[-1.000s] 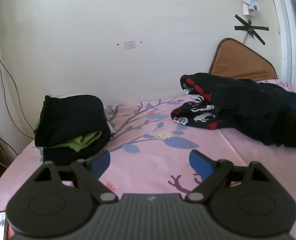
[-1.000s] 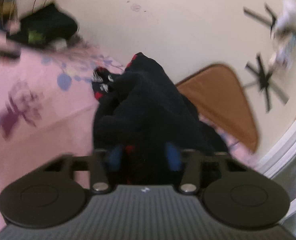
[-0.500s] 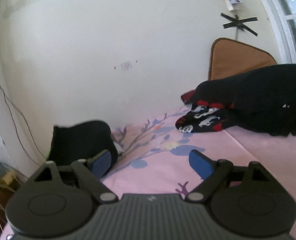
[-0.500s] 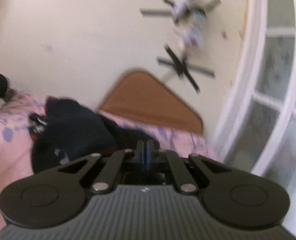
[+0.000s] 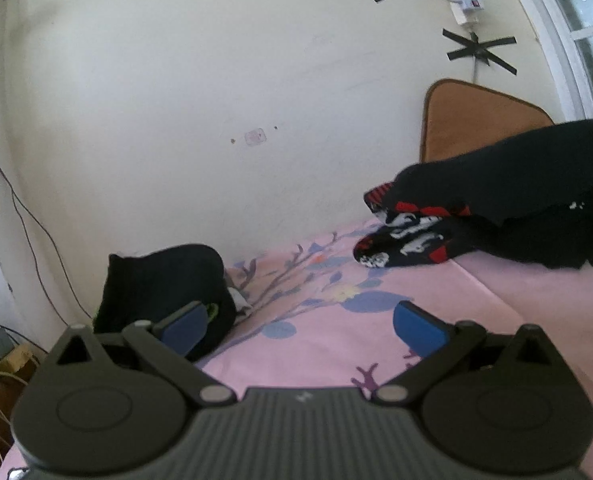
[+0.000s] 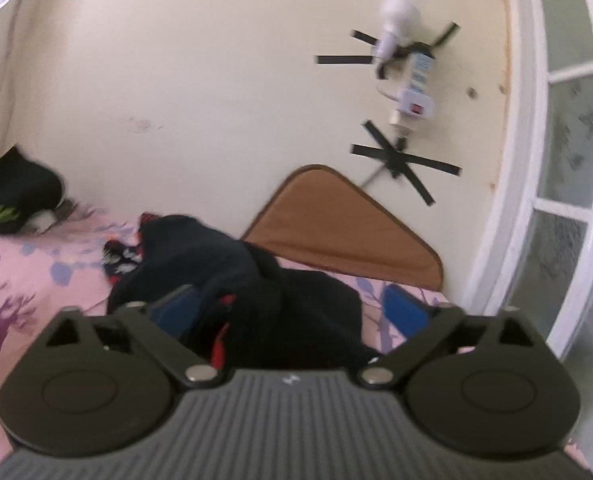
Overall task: Fold small clothes
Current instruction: 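Grasp the sweater with the left tool while the right tool holds it up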
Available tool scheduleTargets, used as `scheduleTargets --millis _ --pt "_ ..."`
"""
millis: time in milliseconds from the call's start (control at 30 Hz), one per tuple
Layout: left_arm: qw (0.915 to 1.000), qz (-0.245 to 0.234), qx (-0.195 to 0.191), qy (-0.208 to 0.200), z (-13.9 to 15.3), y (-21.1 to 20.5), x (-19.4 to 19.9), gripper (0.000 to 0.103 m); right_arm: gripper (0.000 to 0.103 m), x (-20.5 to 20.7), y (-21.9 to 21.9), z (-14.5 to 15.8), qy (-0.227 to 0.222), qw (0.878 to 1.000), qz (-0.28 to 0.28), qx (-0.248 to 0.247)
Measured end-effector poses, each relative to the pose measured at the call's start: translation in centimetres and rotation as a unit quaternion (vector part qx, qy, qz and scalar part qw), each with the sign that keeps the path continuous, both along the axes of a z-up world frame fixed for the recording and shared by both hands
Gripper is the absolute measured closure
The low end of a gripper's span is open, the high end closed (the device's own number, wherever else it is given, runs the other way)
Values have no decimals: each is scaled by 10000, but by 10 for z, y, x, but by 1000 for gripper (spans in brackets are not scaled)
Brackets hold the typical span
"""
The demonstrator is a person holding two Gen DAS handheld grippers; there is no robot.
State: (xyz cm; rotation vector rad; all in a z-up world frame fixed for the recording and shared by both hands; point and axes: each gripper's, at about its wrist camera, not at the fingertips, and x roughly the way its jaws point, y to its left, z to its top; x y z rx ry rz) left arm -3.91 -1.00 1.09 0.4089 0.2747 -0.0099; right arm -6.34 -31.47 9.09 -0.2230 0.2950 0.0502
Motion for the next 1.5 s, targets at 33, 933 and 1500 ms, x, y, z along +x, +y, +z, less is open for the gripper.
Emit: scheduleTargets --millis 33,933,1500 --pt "9999 -20 52 -90 0 1 0 0 0 0 3 -1 43 9999 12 -120" --pt "9795 -775 1700 -755 5 -40 67 25 96 59 33 25 -41 9833 256 -1803" --pt "9346 -1911 2574 -1542 -17 -154 67 22 96 17 2 120 -1242 9841 148 -1260"
